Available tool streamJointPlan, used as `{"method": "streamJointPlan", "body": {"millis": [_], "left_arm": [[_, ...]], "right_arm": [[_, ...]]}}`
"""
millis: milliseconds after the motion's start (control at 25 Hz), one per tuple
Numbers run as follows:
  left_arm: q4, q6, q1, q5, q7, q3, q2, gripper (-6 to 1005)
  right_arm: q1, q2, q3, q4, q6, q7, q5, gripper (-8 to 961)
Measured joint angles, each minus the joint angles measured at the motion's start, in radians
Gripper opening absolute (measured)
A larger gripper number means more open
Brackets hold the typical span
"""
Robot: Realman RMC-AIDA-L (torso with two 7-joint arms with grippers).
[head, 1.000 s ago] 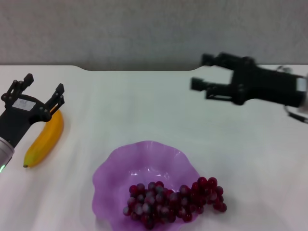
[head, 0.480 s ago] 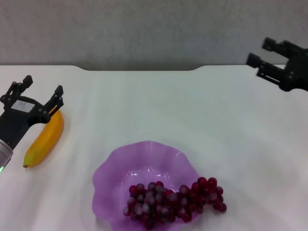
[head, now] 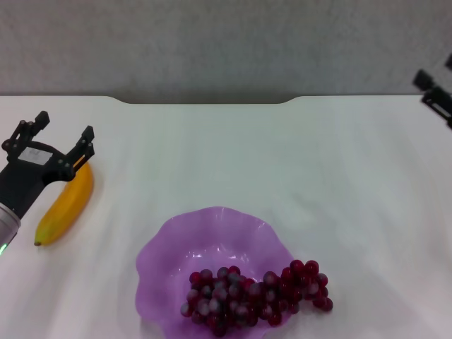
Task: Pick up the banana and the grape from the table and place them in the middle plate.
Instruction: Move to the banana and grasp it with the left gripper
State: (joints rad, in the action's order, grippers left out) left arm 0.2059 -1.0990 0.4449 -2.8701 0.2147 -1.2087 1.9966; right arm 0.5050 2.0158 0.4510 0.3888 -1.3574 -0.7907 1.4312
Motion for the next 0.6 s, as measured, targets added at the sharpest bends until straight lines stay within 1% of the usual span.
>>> {"method": "streamJointPlan", "body": {"millis": [120, 320, 520, 560, 600], "left_arm": [[-0.003, 0.003, 0.000, 0.000, 0.000, 0.000, 0.000, 827], [-0.005, 0.009, 0.000, 0.000, 0.000, 0.000, 0.001, 827], [-0.001, 0.048, 0.008, 0.000, 0.000, 0.000, 0.005, 827], [0.000, 0.054, 0.011, 0.000, 0.000, 0.000, 0.007, 827], [0.000, 0.054, 0.011, 0.000, 0.000, 0.000, 0.007, 827]], "right_arm": [[-0.018, 0.001, 0.000, -0.061, 0.003, 0.131, -0.128, 699], [-0.034, 0.000, 0.000, -0.201, -0.015, 0.384, -0.339, 699], [-0.025, 0.001, -0.001, -0.363, -0.042, 0.643, -0.456, 699], [-0.011, 0.001, -0.002, -0.450, -0.071, 0.786, -0.514, 699], [-0.011, 0.001, -0.002, -0.450, -0.071, 0.786, -0.514, 699]]}}
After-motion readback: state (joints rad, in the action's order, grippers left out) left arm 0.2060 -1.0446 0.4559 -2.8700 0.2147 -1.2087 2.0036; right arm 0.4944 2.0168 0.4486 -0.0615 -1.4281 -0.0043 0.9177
